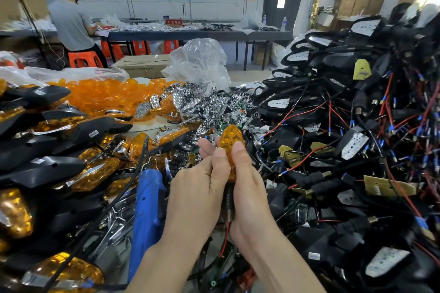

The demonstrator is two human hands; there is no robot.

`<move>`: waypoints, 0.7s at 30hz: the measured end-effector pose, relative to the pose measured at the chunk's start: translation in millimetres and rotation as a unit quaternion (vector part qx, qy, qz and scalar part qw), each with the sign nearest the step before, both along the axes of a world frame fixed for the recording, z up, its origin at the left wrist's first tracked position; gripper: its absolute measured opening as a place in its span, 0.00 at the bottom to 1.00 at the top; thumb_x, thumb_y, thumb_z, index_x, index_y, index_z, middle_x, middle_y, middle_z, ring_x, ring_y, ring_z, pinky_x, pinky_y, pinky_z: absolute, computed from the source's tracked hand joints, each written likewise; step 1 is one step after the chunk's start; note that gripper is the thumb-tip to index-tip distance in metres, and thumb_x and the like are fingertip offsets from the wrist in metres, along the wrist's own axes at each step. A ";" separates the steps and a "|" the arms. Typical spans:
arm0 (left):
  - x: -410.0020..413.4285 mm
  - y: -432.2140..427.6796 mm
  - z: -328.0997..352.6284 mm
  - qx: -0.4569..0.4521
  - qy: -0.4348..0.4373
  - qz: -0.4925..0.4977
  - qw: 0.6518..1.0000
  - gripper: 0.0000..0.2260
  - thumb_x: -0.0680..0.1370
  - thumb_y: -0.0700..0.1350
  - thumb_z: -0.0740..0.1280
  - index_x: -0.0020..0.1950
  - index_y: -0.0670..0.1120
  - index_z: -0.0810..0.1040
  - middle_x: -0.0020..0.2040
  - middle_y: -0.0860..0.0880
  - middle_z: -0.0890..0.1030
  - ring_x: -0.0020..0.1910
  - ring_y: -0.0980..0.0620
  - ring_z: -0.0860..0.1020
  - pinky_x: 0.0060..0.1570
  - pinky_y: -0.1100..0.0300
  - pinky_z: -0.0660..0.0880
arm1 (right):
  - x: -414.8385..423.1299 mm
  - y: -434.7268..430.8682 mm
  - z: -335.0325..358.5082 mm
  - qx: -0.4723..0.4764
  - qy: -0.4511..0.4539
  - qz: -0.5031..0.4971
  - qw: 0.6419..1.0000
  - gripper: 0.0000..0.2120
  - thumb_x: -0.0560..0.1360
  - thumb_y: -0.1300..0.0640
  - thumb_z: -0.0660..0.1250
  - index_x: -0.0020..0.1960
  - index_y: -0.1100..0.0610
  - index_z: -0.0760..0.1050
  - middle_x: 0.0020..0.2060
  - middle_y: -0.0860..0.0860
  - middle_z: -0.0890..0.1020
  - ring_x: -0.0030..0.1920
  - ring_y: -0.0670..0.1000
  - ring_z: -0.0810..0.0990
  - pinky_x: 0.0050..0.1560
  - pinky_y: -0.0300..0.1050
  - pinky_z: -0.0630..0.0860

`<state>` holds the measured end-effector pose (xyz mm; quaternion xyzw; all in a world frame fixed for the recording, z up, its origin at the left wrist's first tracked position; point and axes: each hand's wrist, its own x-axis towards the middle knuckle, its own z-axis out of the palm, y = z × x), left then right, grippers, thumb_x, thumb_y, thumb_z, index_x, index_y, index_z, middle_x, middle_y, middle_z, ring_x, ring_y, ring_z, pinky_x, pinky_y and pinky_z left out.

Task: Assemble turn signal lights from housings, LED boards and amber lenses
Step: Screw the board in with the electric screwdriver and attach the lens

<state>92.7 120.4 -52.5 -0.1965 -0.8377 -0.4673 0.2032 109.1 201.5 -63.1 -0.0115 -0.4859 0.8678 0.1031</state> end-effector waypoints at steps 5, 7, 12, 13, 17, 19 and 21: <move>0.2 1.0 -0.1 -0.006 0.002 -0.006 1.000 0.23 0.80 0.64 0.46 0.32 0.65 0.72 0.25 0.60 0.73 0.25 0.57 0.70 0.25 0.66 0.61 | -0.2 0.9 -0.5 -0.038 -0.017 0.025 0.999 0.19 0.76 0.34 0.63 0.53 0.43 0.87 0.59 0.47 0.86 0.63 0.47 0.82 0.66 0.50 0.75; 1.4 1.5 -0.8 0.013 -0.006 -0.025 1.000 0.23 0.82 0.63 0.48 0.32 0.64 0.74 0.24 0.59 0.73 0.24 0.58 0.70 0.25 0.69 0.61 | 0.3 4.3 0.7 -0.064 -0.046 0.045 0.996 0.21 0.75 0.34 0.63 0.54 0.45 0.87 0.58 0.48 0.86 0.59 0.48 0.84 0.57 0.46 0.80; -2.6 -0.1 -4.7 0.122 -0.101 -0.068 0.985 0.21 0.81 0.62 0.49 0.45 0.55 0.79 0.34 0.59 0.79 0.35 0.62 0.77 0.38 0.63 0.73 | -2.9 22.4 6.4 -0.151 -0.020 0.033 0.988 0.16 0.74 0.41 0.68 0.44 0.49 0.88 0.49 0.49 0.87 0.49 0.49 0.86 0.54 0.48 0.81; -3.6 -1.1 -5.1 0.141 -0.118 -0.060 0.981 0.18 0.80 0.60 0.50 0.46 0.57 0.77 0.32 0.58 0.76 0.31 0.60 0.74 0.36 0.58 0.71 | -4.3 24.9 6.9 -0.165 -0.014 0.018 0.986 0.14 0.74 0.42 0.67 0.42 0.49 0.88 0.47 0.49 0.87 0.47 0.49 0.86 0.54 0.48 0.81; -7.8 -1.8 -5.9 0.151 -0.158 -0.034 0.975 0.11 0.83 0.56 0.51 0.52 0.66 0.72 0.34 0.57 0.76 0.34 0.59 0.76 0.39 0.52 0.74 | -8.6 27.8 2.8 -0.181 -0.046 -0.011 0.982 0.17 0.80 0.50 0.64 0.39 0.52 0.87 0.40 0.51 0.84 0.37 0.49 0.83 0.40 0.45 0.82; -10.5 -2.3 -3.2 0.145 -0.165 -0.047 0.974 0.10 0.85 0.54 0.52 0.55 0.65 0.72 0.41 0.58 0.79 0.43 0.64 0.78 0.44 0.65 0.73 | -8.9 26.5 2.0 -0.159 -0.073 -0.011 0.984 0.16 0.81 0.51 0.62 0.43 0.57 0.85 0.38 0.53 0.84 0.36 0.49 0.83 0.37 0.45 0.82; -11.6 -5.8 5.4 0.139 -0.154 -0.062 0.976 0.09 0.84 0.52 0.55 0.56 0.63 0.73 0.45 0.59 0.81 0.47 0.67 0.78 0.44 0.73 0.71 | -8.1 27.1 1.2 -0.147 -0.088 -0.008 0.985 0.14 0.81 0.51 0.63 0.47 0.59 0.82 0.37 0.54 0.84 0.36 0.49 0.84 0.36 0.44 0.83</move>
